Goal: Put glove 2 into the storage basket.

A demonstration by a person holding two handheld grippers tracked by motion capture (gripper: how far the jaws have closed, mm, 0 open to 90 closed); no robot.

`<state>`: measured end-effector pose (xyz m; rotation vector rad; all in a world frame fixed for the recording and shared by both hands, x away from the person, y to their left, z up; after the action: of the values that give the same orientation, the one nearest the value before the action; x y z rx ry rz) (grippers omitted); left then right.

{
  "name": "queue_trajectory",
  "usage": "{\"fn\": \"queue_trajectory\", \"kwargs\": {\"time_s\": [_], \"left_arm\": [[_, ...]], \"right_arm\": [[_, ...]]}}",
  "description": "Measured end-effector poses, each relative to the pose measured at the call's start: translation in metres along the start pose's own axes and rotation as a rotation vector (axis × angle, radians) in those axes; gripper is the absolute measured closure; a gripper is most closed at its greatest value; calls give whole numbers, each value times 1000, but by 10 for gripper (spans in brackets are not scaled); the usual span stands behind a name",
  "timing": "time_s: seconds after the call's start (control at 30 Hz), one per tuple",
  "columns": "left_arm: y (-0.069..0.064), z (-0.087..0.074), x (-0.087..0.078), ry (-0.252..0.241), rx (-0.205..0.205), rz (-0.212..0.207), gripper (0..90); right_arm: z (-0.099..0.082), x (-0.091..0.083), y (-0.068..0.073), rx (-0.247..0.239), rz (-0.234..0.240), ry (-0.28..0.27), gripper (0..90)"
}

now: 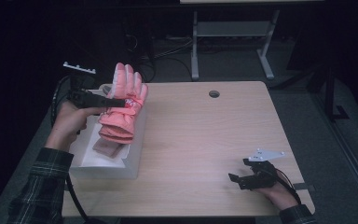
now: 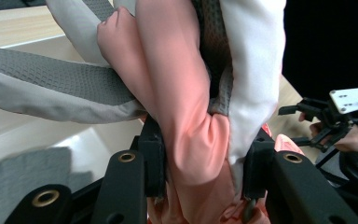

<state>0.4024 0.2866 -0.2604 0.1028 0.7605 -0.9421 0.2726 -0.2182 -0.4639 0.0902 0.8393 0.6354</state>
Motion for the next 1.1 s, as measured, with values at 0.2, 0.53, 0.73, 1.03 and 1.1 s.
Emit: {"fn": "queue_trajectory", "kwargs": {"time_s": [0.2, 0.53, 0.73, 1.03, 1.1], "left_arm": [[11, -11, -10, 14, -16, 36, 605], [34, -31, -9, 48, -50, 77, 603], [42, -41, 1, 66, -72, 80, 603], [51, -54, 22, 114, -89, 86, 602], [53, -57, 26, 120, -97, 85, 602]], "right_arm": [[0, 0, 0, 0, -1, 1, 141], [0, 0, -1, -2, -1, 6, 141], [0, 0, -1, -3, -4, 8, 141], [0, 0, -1, -1, -2, 10, 141], [0, 0, -1, -1, -2, 10, 141]]}}
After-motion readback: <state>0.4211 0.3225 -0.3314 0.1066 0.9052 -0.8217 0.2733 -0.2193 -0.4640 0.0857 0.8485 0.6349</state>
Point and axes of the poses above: each handheld gripper's, and its own axes: x roughly forward along the jaws, z roughly out of its top, y roughly to its left, the point moved 1 cm from there along x, roughly forward along the jaws, and after that the axes turned 14 degrees about x, right-handed, at the moved point
